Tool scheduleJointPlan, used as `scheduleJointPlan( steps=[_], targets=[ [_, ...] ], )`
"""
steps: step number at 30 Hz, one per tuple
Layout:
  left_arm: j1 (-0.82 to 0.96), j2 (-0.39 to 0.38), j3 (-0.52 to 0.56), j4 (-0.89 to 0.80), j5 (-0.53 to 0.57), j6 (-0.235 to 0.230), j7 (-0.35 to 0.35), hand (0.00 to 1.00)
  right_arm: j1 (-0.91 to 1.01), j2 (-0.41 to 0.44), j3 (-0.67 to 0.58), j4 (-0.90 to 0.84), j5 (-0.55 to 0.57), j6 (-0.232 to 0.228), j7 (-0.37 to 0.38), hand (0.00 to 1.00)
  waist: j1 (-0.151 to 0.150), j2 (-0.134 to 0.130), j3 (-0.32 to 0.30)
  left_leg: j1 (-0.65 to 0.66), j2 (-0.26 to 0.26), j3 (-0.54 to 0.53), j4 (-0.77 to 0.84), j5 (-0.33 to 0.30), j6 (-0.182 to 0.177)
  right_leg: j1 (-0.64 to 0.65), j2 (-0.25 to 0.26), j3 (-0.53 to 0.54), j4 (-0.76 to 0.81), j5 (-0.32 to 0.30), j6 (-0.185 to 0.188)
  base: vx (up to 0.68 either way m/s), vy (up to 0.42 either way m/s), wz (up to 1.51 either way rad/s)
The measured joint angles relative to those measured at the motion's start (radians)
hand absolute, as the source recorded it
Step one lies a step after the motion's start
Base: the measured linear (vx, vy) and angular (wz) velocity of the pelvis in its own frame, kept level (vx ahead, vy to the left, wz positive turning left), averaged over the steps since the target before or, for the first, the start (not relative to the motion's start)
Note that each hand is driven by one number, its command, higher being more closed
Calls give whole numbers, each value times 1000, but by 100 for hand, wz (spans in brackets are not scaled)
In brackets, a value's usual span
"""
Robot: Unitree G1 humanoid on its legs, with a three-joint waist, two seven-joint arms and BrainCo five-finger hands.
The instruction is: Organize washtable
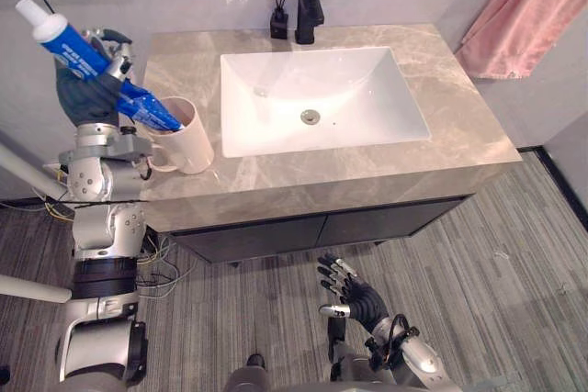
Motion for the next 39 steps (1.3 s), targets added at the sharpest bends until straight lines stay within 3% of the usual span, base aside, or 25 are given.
scheduleJointPlan(
  steps=[6, 18, 26, 39],
  targets=[
    [41, 0, -42, -54, 1, 3, -38, 100, -1, -4, -1, 8, -1, 0, 1, 0, 1, 26, -5, 2, 2, -1, 1, 0, 0, 2, 2, -2, 0, -4, -5, 0, 0, 0],
    [70, -4, -78, -54, 33, 4, -47, 100, 12, -14, 4, 14, -11, 1, 2, 0, 1, 46, -26, 15, 16, -1, -5, -2, -5, 15, 7, -11, 0, -10, -14, 3, 10, 0],
    [71, -20, -110, 58, 97, 21, -23, 100, 21, -13, 10, 13, -20, 2, 2, 0, -1, 36, -46, 14, 14, 0, -5, -2, -6, 15, 4, -8, 0, -2, -4, 0, 0, 0],
    [69, -28, -109, 101, 107, 34, -1, 100, 33, -12, 8, 13, -20, 3, 2, 0, -14, 26, -48, 2, 14, 13, -4, -2, -6, -4, 5, 4, 0, 6, 0, 0, 0, -2]
  ],
)
